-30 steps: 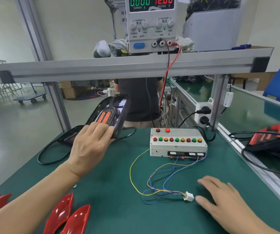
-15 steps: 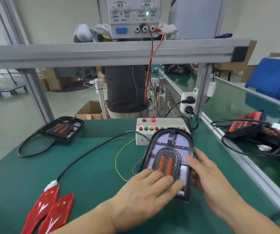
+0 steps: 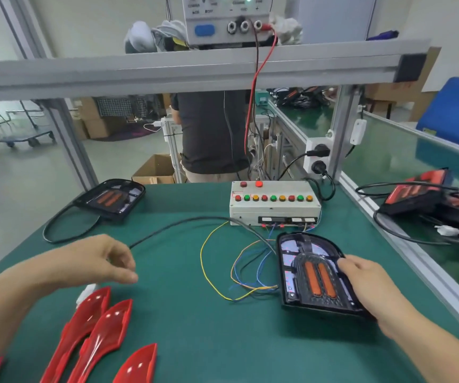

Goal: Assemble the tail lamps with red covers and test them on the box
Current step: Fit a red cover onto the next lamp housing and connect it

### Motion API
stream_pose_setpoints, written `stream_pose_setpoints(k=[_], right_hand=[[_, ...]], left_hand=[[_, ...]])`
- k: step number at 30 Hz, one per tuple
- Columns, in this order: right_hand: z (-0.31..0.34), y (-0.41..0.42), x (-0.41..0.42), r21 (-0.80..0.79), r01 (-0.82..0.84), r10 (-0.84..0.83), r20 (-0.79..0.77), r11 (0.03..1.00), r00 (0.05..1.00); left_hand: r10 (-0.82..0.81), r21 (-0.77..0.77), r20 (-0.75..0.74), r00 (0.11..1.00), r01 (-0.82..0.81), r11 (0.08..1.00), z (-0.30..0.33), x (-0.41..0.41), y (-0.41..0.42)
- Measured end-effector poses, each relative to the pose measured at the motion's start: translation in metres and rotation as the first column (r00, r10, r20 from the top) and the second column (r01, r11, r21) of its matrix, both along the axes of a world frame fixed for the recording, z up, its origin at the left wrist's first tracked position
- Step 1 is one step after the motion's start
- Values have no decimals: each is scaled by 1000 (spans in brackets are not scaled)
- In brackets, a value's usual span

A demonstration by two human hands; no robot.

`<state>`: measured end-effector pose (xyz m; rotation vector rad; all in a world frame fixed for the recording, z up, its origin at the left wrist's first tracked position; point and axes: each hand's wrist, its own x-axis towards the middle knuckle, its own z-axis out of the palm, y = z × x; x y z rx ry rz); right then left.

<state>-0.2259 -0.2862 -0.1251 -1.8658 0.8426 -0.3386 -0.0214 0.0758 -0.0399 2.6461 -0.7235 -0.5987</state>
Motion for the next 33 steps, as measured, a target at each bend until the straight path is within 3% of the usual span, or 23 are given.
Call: stream_pose_setpoints(k=[4, 13, 16, 19, 24, 27, 30, 31, 33], right_hand=[[1, 7, 12, -123, -40, 31, -80, 992, 996], [8, 10, 10, -157, -124, 103, -132, 980, 986], [9, 9, 9, -170, -140, 118, -135, 975, 984], [7, 7, 8, -172, -149, 126, -135, 974, 983], [7, 8, 8, -210, -160, 126, -164, 965, 978], [11, 9, 5, -384, -120, 41, -207, 916, 977], [29, 26, -1, -606, 10, 64, 100, 795, 993], [35, 35, -3, -577, 2, 141, 201, 816, 969], [50, 57, -6, -323, -189, 288, 292, 927, 912]], left_hand=[[-61, 196, -119, 991, 83, 977, -16, -7, 8], [-58, 244, -27, 998, 63, 968, -42, 6, 3], [-88, 137, -23, 996, 90, 986, -42, 13, 1], [-94, -94, -70, 993, 88, 992, -34, 13, -10], [-169, -388, -73, 983, 128, 913, -17, 2, -55], [-214, -589, -96, 972, 117, 800, -11, -12, -83], [-260, -835, -180, 949, -8, 550, -4, -26, -109], [-285, -887, -219, 933, -69, 456, -2, -29, -119], [-331, -938, -293, 897, -202, 283, -1, -33, -142]])
